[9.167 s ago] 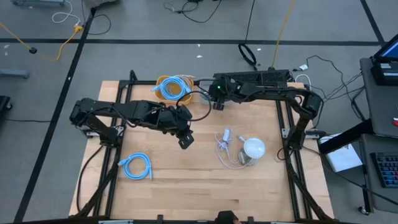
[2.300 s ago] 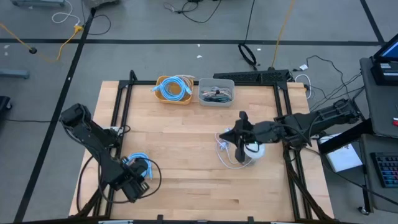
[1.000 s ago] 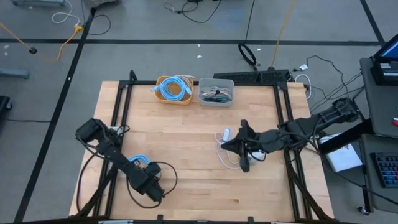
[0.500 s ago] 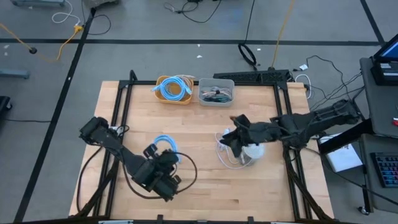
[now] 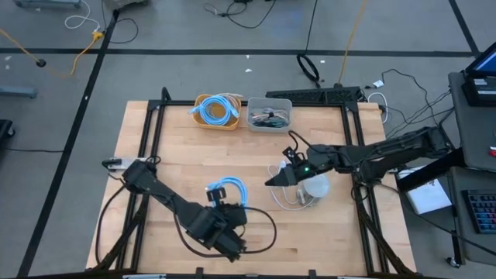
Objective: Pick & Place USB Port
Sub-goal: Put the blue HDMI cable into the yellow bin
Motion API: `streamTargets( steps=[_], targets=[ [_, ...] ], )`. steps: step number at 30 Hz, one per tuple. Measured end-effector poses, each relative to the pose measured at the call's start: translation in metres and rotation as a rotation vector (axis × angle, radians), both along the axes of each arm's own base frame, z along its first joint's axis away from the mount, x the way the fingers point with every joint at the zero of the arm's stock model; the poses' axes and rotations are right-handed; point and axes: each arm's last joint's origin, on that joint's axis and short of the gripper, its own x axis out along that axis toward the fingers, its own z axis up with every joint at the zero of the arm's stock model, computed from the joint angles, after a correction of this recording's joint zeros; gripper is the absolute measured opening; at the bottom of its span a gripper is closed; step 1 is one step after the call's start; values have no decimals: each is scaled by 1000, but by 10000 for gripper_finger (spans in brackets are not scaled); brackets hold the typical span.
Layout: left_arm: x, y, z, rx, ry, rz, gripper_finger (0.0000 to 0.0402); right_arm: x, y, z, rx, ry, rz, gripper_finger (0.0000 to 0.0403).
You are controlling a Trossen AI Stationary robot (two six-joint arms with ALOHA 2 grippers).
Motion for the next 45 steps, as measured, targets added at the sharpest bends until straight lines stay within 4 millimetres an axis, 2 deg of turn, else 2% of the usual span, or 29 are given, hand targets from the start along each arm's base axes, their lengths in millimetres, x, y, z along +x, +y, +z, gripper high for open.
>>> streamTargets(
  steps=[4, 13, 18, 27, 31, 36, 41, 45],
  targets=[
    [1, 2, 3, -6, 11, -33, 36, 3, 0, -2, 4, -5, 17, 209],
    [22, 23, 28, -80, -107, -70, 36, 15, -2, -12, 38, 3, -2, 208],
    [28, 34, 29, -81, -102, -88, 36, 24, -1, -11, 84, -65, -8, 208],
    [31, 36, 29, -98, -119, -85, 36, 29, 0, -15, 94, -79, 16, 203],
    [35, 34, 31, -114, -155, -85, 36, 29, -1, -15, 75, -76, 5, 160],
    [36, 34, 31, -135, -175, -69, 36, 29, -3, -14, 31, -104, -6, 41],
    [42, 35, 32, -218, -205, -39, 41, 29, -6, -15, -46, -109, 40, 34],
    [44, 38, 42, -355, -264, 40, 111, 26, -10, -20, -169, -91, 111, 34]
  ],
)
